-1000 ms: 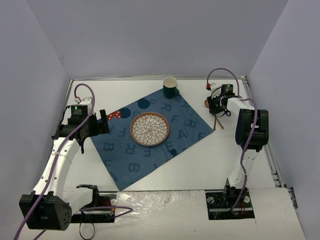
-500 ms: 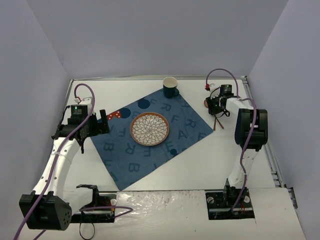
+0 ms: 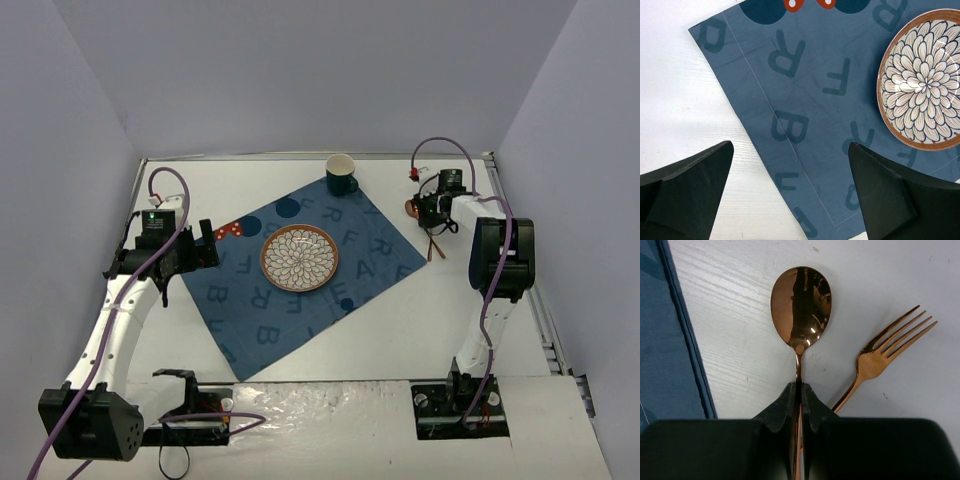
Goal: Set the dinner table for one person
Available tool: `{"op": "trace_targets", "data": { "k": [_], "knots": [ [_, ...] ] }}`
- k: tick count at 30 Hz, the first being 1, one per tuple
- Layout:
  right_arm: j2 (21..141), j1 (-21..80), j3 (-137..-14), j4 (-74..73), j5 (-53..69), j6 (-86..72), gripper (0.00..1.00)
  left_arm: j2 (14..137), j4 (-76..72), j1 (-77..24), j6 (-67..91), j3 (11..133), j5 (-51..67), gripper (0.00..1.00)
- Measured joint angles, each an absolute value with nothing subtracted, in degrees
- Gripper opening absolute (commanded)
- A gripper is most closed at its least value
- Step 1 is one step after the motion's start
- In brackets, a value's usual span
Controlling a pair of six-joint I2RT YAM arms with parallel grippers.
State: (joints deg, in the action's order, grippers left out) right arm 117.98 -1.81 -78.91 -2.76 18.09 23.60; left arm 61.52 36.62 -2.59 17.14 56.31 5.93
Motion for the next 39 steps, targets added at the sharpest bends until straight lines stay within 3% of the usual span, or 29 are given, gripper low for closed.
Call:
{"op": "trace_targets", "data": {
  "k": [8,17,25,39],
  "knots": [
    [113.1,1.1,-77.8,-3.4,13.3,21.4,0.00,61.5,36.6,-2.6,17.1,55.7,5.9,0.97],
    [101.7,13.7,-74.8,-1.5,10.6,14.1,0.00,61.5,36.6,-2.5,17.1,55.7,6.0,0.97],
    [104.0,19.6,-70.9,0.3,10.7,10.3,0.00,61.4,36.6,-2.5,17.1,55.7,5.6,0.97],
    [111.3,20.3,-70.8,4.6,11.6,10.7,0.00,60.7,36.6,-2.5,17.1,55.7,4.4,0.97]
  ]
}}
